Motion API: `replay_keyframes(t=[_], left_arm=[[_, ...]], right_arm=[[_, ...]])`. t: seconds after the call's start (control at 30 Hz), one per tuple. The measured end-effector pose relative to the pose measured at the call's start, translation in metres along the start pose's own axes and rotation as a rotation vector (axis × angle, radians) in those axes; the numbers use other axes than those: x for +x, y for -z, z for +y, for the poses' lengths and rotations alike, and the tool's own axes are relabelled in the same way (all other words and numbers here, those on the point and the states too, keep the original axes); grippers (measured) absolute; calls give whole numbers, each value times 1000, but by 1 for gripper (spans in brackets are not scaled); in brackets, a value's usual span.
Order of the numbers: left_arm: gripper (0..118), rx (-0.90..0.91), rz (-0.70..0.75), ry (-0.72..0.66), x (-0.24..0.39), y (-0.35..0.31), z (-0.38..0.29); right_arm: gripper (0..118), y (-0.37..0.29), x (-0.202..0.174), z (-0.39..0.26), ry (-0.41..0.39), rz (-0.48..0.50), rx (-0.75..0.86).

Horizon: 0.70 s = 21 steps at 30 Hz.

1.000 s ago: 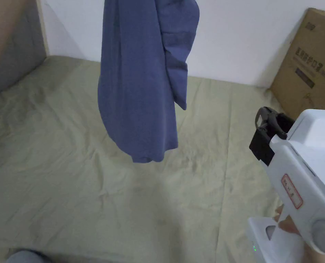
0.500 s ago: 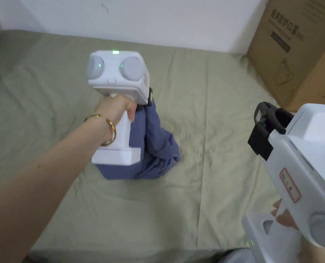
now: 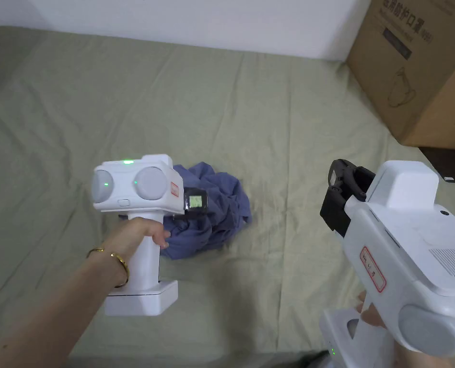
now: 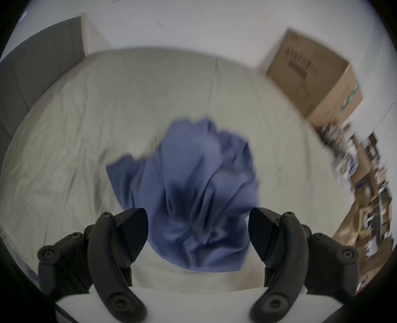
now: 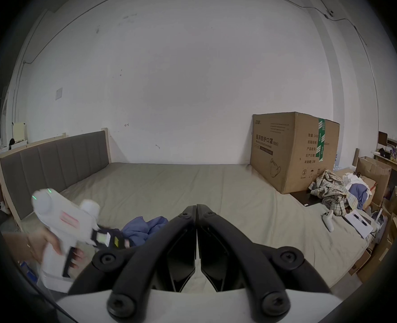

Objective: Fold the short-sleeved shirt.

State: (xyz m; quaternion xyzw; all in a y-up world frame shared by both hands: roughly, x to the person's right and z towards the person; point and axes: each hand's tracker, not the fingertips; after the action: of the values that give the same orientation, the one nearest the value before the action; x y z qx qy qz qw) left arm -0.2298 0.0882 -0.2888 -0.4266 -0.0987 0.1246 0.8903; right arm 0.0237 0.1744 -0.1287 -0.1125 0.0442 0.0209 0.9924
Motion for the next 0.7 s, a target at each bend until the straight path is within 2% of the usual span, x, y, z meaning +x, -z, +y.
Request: replay_keyframes(t=[0.1, 0.17, 0.23, 0.33, 0.47, 0.5, 0.6, 0.63, 0.7], left_arm=[[102, 260, -23, 8, -8, -53, 13], [112, 446, 43, 89, -9, -85, 16], [112, 593, 131, 170, -12, -113, 18], [112, 728, 277, 214, -18, -148, 12], [108, 766, 307, 165, -34, -171, -4], [102, 766, 310, 161, -39, -171, -9], [61, 732, 350, 161, -50, -168, -27], [42, 704, 346, 165, -54, -165, -32], [21, 676, 316, 138, -60, -160, -41]], right_arm=[[0, 8, -9, 4, -27, 16, 5], [0, 13, -15, 7, -35, 33, 12], [0, 17, -21, 12, -43, 46, 26], [0, 20, -30, 18, -37, 58, 53], [0, 22, -40, 22, -19, 64, 71], [0, 22, -42, 22, -16, 63, 73], [0, 20, -50, 18, -19, 63, 74], [0, 20, -52, 16, -23, 66, 73], [0, 20, -56, 11, -31, 78, 57]])
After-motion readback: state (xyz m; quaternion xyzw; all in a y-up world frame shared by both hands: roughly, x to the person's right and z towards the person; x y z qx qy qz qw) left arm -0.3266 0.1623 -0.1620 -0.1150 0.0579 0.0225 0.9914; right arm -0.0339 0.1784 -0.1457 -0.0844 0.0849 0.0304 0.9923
